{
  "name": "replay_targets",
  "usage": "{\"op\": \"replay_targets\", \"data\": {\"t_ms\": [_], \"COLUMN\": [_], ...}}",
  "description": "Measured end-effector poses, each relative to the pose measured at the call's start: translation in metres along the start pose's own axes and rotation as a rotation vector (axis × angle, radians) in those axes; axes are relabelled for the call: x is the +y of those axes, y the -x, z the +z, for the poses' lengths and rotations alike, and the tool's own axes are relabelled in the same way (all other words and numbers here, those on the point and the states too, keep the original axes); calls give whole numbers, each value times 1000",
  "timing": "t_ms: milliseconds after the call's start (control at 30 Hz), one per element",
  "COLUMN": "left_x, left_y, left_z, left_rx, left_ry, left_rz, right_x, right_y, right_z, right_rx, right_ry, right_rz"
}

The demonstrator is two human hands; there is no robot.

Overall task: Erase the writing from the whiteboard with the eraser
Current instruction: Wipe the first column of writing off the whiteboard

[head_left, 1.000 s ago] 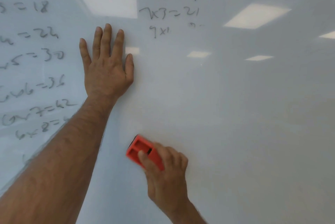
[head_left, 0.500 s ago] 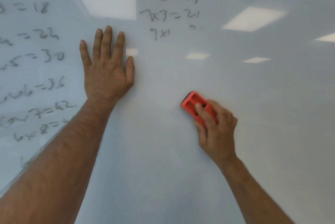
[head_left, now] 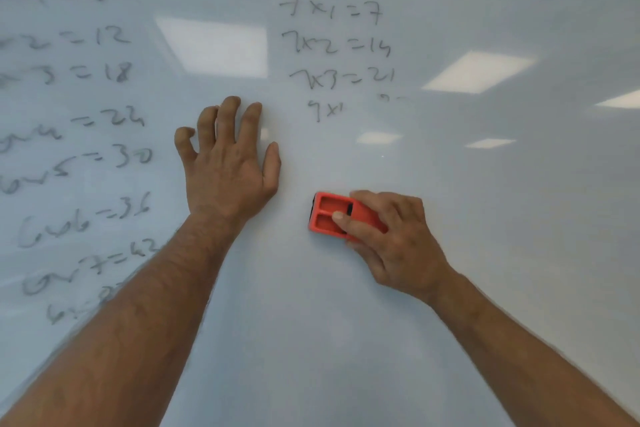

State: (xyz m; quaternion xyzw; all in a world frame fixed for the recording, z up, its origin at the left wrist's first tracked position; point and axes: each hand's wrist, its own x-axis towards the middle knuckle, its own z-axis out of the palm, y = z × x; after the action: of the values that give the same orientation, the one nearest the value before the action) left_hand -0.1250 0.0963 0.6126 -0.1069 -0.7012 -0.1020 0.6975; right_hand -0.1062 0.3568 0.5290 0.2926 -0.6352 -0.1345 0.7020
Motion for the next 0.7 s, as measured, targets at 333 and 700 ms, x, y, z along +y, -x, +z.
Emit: {"op": "replay_targets", "data": {"t_ms": [333,700], "left_x": [-8,-7], "left_y": [-41,-73], "left_z": [5,1], "left_rx": [75,139], "left_ry": [11,24], "left_rz": [5,-38], "right_x": [125,58], "right_y": [-80,-73], "right_z": [-2,-2], "right_rx": [223,-16], "right_ry": [120,-23], "right_rz": [562,-95]}}
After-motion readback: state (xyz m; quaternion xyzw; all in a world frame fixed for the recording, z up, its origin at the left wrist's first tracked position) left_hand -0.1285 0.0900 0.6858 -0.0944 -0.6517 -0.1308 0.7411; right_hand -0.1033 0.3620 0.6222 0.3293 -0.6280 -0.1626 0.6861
